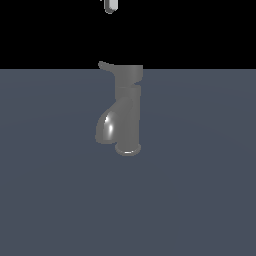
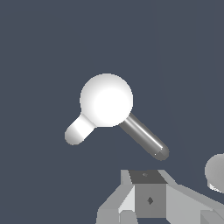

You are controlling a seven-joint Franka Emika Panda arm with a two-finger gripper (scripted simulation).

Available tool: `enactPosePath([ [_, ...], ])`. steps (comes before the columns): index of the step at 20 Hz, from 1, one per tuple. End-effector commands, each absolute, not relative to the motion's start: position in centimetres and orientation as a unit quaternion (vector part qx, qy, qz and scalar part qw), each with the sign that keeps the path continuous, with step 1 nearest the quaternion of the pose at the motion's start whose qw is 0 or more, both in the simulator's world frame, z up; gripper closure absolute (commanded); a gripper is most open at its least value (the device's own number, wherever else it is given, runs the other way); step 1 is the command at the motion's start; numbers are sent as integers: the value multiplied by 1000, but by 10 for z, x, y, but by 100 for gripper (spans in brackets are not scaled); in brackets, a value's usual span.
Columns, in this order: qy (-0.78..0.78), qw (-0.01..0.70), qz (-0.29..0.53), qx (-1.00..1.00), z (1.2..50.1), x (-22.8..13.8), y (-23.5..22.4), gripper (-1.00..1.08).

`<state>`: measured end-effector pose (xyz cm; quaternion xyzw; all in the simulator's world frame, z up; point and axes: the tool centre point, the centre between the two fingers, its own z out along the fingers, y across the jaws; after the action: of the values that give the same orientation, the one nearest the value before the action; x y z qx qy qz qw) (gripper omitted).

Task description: Turn on the faucet by rotating a designated handle.

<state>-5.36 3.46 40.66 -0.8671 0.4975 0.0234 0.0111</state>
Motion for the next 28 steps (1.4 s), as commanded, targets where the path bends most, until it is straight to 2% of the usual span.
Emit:
enactPosePath([
  [1, 525, 10, 22, -851, 399, -42, 36, 108],
  [19, 700, 3, 10, -714, 336, 33, 49, 108],
  [28, 756, 1, 3, -655, 308, 57, 55, 108],
])
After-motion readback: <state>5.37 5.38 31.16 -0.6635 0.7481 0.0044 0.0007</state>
